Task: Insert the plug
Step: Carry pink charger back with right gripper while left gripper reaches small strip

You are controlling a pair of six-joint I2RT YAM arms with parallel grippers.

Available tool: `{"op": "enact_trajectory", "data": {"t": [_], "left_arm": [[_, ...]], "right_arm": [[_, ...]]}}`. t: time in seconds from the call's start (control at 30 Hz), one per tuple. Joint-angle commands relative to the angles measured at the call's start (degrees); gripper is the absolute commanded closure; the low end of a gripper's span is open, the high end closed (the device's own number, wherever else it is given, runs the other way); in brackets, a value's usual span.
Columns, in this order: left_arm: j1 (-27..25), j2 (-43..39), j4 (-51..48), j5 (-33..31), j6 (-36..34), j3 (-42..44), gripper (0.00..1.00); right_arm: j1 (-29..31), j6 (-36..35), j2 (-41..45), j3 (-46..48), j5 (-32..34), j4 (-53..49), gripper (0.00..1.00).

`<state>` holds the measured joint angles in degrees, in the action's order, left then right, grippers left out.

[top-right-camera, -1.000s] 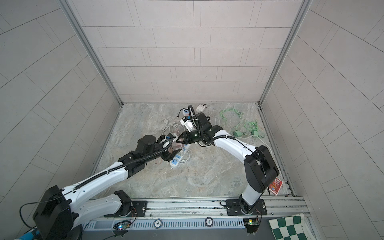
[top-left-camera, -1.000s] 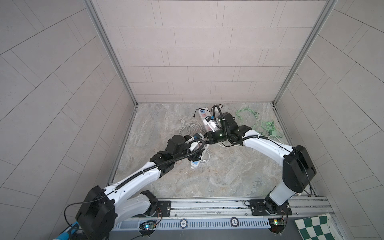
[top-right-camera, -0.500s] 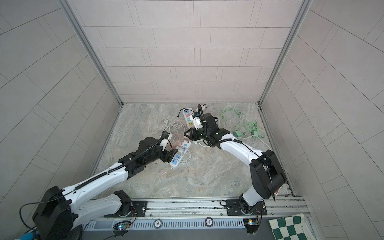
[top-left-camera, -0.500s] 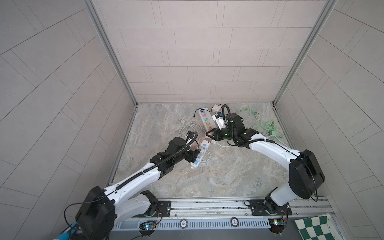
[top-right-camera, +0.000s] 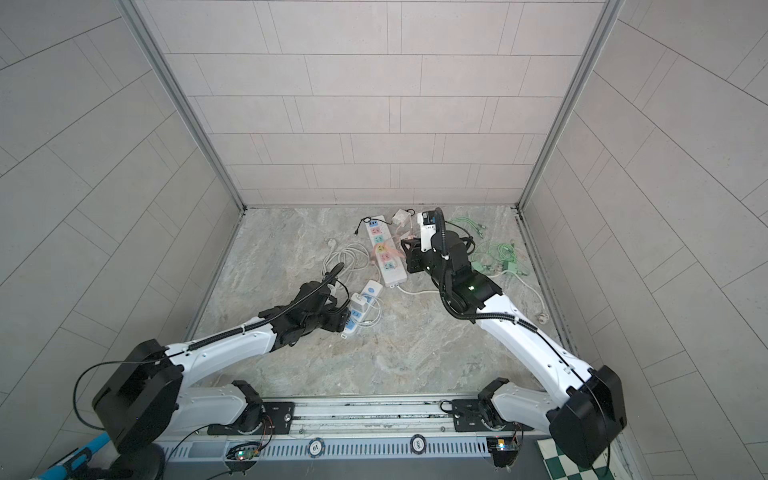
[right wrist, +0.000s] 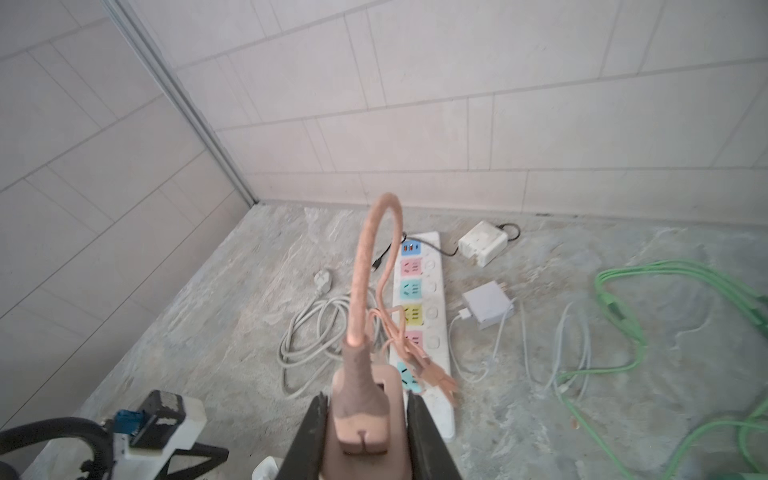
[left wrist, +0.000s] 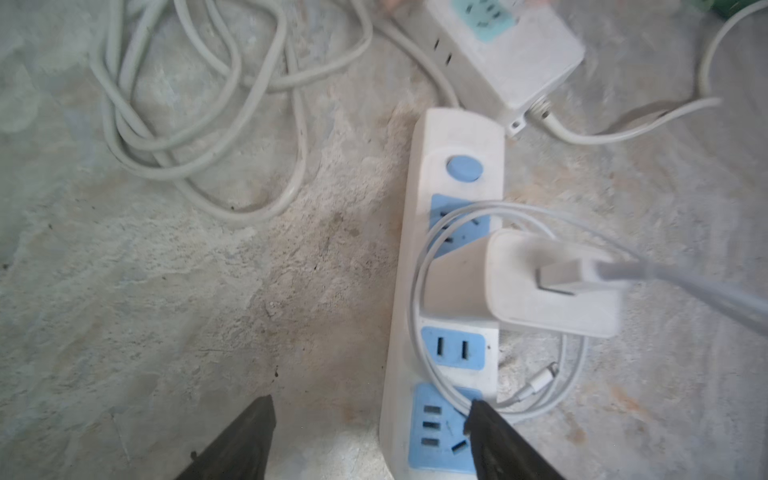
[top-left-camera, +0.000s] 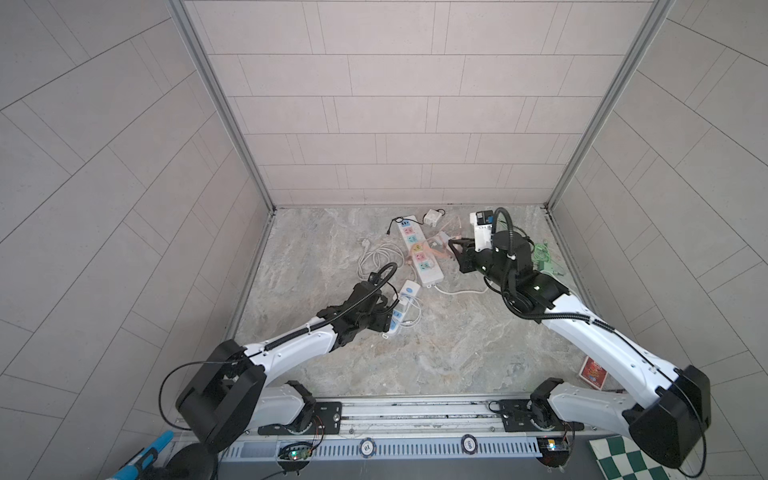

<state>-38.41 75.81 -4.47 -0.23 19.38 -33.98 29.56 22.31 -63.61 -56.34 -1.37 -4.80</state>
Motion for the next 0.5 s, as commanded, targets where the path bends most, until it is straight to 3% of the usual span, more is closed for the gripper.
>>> {"op": "enact_trajectory", "data": {"t": [0.0, 0.17, 0.47], "left_arm": [[-0.25, 3.59, -0.14, -0.25, 1.34, -3.3, 0.27], [-0.21, 7.54, 4.6, 3.59, 3.0, -3.56, 0.31], [-0.82, 7.69, 6.13, 7.04, 4.03, -3.68, 0.42]], "right_arm": [[0.02, -1.43, 2.65, 2.78, 5.22, -5.4, 1.0], [0.21, -0.26, 6.29, 8.86, 3.32, -5.45, 1.0], [4.26, 0.96, 11.87, 18.25, -0.21, -5.64, 1.0]]}}
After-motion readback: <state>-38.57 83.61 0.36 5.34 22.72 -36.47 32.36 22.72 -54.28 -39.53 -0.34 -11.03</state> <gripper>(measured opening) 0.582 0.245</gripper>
